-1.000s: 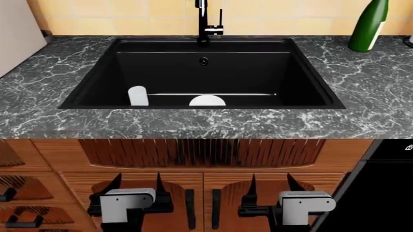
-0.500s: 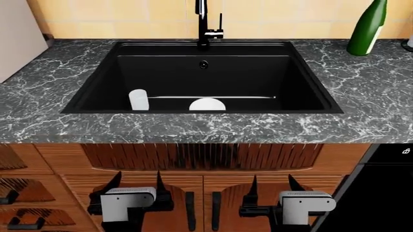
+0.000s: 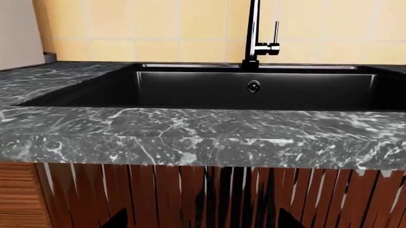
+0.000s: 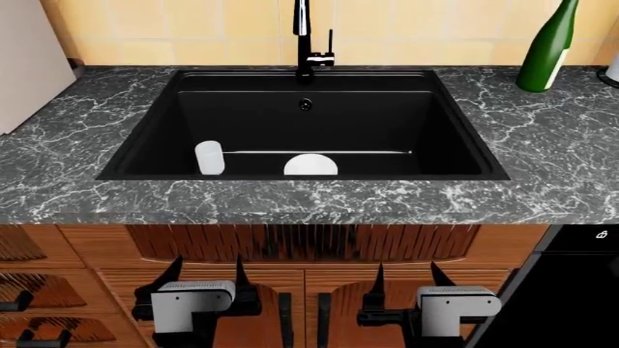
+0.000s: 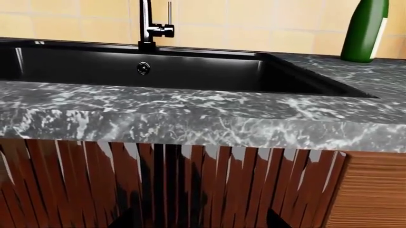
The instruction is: Pick the cup and bowl from the sink and place them on the counter for drying.
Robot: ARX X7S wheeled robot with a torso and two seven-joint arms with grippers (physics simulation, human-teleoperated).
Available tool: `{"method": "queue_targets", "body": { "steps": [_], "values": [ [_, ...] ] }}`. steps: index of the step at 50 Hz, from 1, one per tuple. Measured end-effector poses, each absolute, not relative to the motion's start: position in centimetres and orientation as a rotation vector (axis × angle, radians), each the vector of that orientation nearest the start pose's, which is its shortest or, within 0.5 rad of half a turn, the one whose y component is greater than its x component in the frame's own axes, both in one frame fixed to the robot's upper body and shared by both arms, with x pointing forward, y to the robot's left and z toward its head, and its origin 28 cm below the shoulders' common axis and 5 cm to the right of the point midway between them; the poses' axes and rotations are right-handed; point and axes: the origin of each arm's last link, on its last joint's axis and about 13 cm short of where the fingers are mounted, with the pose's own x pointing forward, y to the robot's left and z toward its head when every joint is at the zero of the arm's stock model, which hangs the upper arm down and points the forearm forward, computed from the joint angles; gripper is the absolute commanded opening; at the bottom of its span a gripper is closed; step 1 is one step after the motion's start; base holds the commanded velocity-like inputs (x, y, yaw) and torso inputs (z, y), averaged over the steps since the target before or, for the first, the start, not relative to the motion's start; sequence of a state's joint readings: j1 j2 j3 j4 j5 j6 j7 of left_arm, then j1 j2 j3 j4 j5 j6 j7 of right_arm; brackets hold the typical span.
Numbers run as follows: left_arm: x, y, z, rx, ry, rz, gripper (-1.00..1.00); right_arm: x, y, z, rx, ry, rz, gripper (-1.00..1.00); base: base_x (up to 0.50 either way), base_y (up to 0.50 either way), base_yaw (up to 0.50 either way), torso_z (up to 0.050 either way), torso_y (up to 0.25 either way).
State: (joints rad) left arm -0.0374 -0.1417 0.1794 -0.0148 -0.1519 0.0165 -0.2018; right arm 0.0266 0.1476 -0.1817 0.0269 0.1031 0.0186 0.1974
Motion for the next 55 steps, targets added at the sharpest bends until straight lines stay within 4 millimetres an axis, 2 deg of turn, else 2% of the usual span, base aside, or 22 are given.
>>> {"method": "queue_targets", "body": {
  "steps": [21,44,49,55],
  "values": [
    [21.6,20.3,1.6,-0.005,-0.020,0.022,1.00,21.2,-9.7,0.9,-0.055,0.037,-0.019,1.00,0.00,0.00,0.00,0.050,0.000],
    [21.6,20.3,1.9,-0.011,-0.022,0.038,1.00,21.3,-9.7,1.0,-0.042,0.037,-0.025,1.00,0.00,0.00,0.00,0.001,0.000],
    [21.6,20.5,3.0,-0.039,-0.019,0.039,1.00,21.6,-9.9,2.4,-0.023,0.026,-0.020,1.00,0.00,0.00,0.00,0.000,0.000],
    [22.0,21.4,6.3,-0.045,-0.038,0.018,1.00,22.4,-10.8,6.1,0.008,0.005,0.015,1.00,0.00,0.00,0.00,0.000,0.000]
  ]
}}
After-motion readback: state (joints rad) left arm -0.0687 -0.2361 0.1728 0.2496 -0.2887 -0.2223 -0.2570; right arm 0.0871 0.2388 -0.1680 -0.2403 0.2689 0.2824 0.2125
